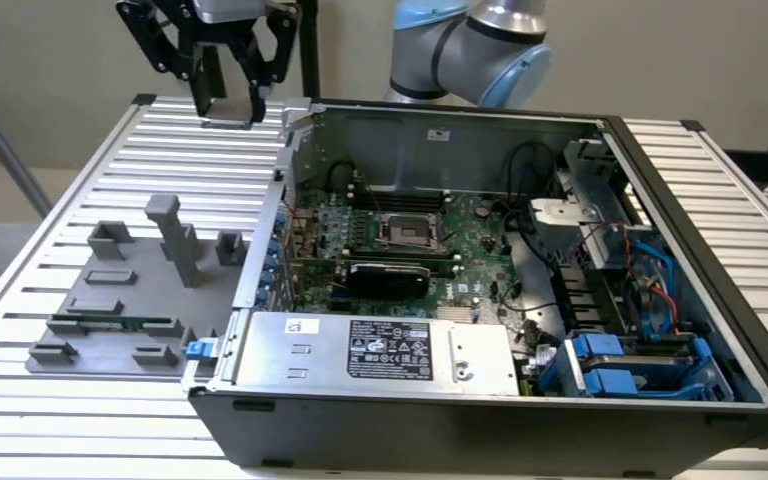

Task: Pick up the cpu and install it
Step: 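Pick up the cpu and move it towards the insertion slot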

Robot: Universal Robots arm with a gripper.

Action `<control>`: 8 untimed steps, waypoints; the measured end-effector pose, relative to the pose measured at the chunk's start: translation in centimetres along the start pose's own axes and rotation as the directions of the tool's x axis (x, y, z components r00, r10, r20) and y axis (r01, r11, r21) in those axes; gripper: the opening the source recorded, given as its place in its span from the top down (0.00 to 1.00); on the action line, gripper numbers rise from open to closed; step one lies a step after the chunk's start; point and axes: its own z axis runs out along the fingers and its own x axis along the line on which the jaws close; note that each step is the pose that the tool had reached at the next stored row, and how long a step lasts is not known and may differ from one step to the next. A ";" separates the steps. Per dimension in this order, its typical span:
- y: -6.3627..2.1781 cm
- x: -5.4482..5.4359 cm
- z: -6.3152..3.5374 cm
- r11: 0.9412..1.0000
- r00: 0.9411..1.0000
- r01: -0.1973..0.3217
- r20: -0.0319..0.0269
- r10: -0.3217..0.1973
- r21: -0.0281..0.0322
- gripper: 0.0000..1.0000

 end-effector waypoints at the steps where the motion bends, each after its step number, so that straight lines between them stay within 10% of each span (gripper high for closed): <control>1: 0.14 -0.4 0.00 1.000 1.000 0.000 0.000 0.000 0.000 0.45; 8: 1.24 -3.2 0.01 1.000 1.000 0.000 0.000 0.000 0.000 0.45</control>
